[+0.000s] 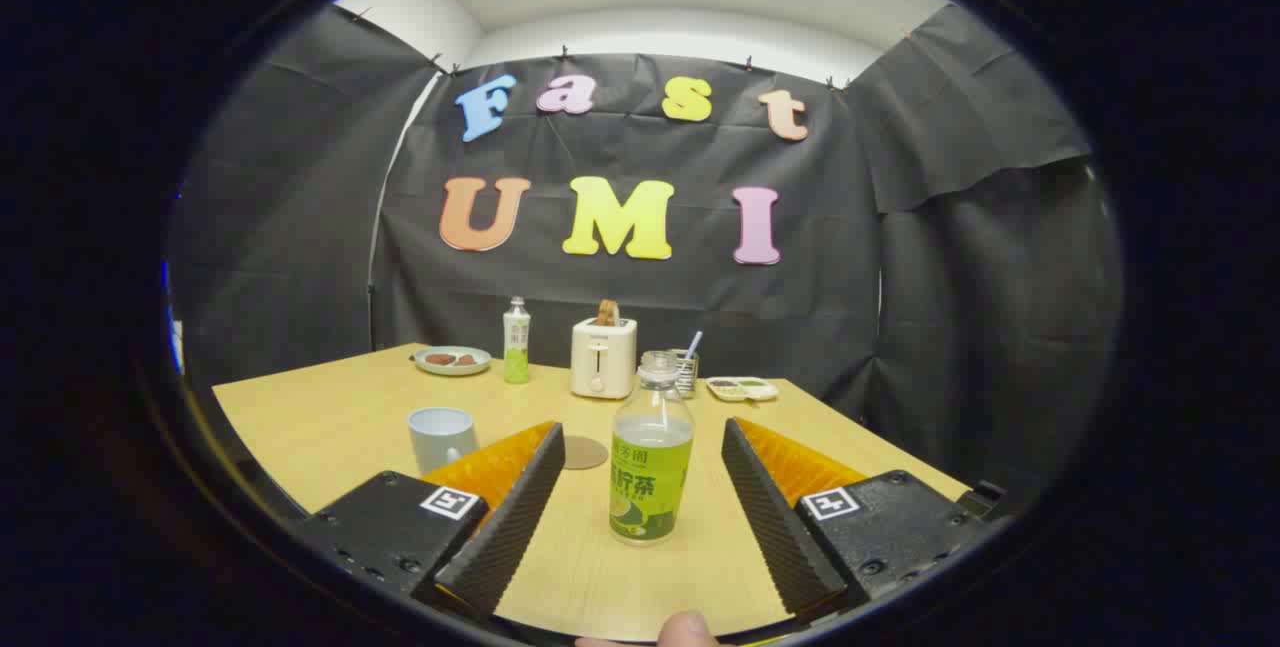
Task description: Take the bottle from table, then pour the juice into the cup, finally place the bottle on the coaster
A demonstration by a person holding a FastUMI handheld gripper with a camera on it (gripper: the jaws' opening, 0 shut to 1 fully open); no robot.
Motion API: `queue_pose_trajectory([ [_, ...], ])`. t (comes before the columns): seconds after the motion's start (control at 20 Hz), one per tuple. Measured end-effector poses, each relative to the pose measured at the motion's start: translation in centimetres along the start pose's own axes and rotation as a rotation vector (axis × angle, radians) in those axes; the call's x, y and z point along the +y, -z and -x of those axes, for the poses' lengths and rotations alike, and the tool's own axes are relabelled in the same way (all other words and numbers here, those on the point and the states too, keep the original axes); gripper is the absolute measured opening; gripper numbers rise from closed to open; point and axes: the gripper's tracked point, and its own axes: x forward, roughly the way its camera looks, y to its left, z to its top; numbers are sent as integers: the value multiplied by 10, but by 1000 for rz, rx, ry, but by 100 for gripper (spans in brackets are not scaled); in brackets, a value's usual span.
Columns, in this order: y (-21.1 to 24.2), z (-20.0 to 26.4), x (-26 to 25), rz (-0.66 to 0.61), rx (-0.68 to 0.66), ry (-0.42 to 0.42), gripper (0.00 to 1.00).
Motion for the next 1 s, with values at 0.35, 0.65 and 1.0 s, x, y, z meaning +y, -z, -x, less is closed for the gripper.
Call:
queue_pose_trajectory([
  [0.35, 4, 2, -3, -5, 5, 10, 100],
  [0.65, 3, 3, -3, -2, 5, 9, 100],
  [1.0, 6, 7, -7, -8, 1, 13, 100],
])
